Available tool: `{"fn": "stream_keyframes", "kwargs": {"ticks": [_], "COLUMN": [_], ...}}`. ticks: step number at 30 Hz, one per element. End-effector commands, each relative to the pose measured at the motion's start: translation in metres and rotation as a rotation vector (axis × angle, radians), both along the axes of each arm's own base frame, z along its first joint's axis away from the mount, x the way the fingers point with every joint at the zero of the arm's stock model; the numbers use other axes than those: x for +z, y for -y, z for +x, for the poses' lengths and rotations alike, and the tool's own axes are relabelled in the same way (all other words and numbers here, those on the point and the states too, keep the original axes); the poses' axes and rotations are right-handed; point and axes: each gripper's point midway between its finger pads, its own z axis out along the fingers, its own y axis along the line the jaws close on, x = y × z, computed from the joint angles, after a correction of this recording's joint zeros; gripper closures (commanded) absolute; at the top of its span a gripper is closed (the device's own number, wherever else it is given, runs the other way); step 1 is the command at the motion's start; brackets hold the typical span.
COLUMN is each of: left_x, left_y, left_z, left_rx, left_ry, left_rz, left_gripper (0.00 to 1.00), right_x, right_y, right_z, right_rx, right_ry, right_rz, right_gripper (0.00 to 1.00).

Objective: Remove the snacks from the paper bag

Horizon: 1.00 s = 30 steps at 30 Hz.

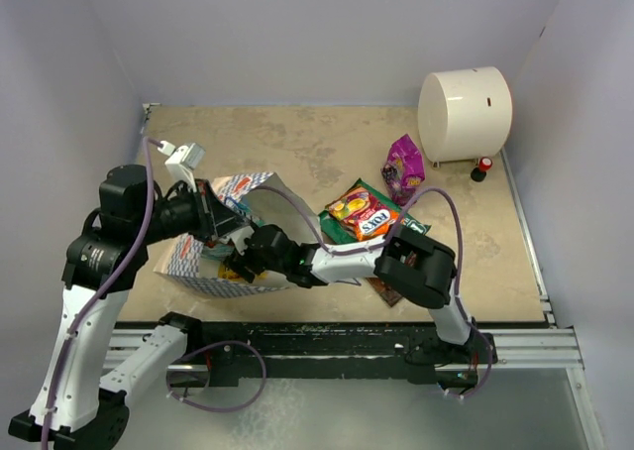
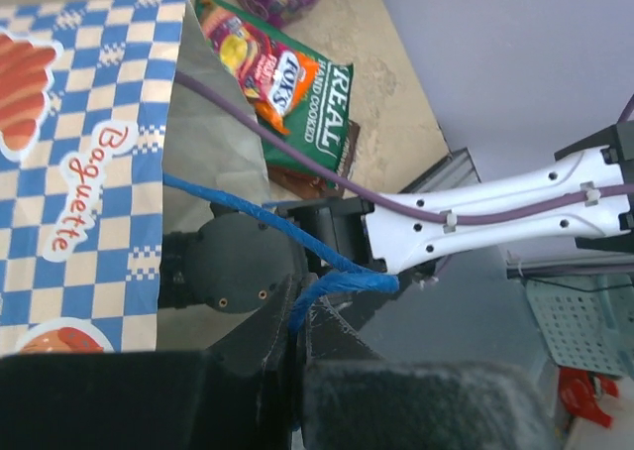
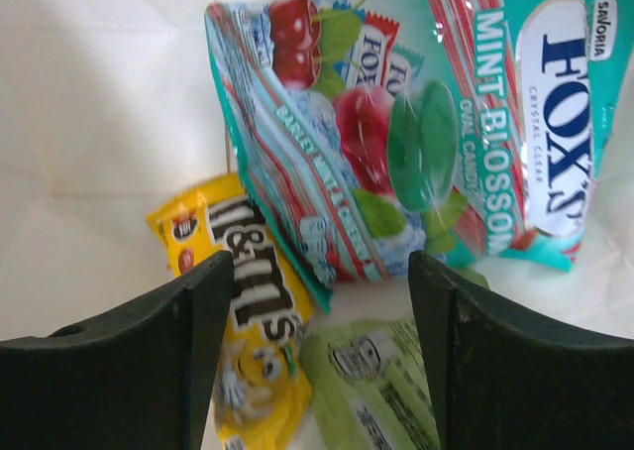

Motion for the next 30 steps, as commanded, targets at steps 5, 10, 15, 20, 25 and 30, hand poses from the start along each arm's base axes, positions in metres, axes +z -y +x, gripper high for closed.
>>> {"fn": "stream_keyframes", "kwargs": {"ticks": [5,10,15,20,25,30], "left_x": [0.006,0.013,0.030,0.058,0.093,0.103], "left_y": [0.013,-0.013,-0.021,-0.007,0.028,0.058], "left_z": [0.001,0.040,0.095,0.145,0.176,0.150], "left_rx": [0.016,0.203,0.275,0.240,0.078,-0.182], "left_ry": [-0.077,0.008,0.074,0.181,0.298,0.334], "left_rz": [-0.141,-0.007,0.104,0.110,0.031,-0.047], "left_gripper": [1.00,1.00,1.00,1.00,1.00,1.00], "right_x": [0.044,0.051,0.059,0.067,0.083,0.085], "right_y": [0.021,-0.002,-0.026,-0.046,-0.063,-0.079], "right_z": [-0.005,-0.038,-0.066,-0.062,-0.041,-0.027], "right_rx": [0.057,0.194,0.315,0.316,0.225,0.164], "right_ry": [0.117,0.077,0.042,0.057,0.081,0.079], "right_rz": [0.011,0.103,0.147,0.153,0.177,0.187], "right_gripper": [0.19,0.18,0.19,0.19,0.18,0.18]}}
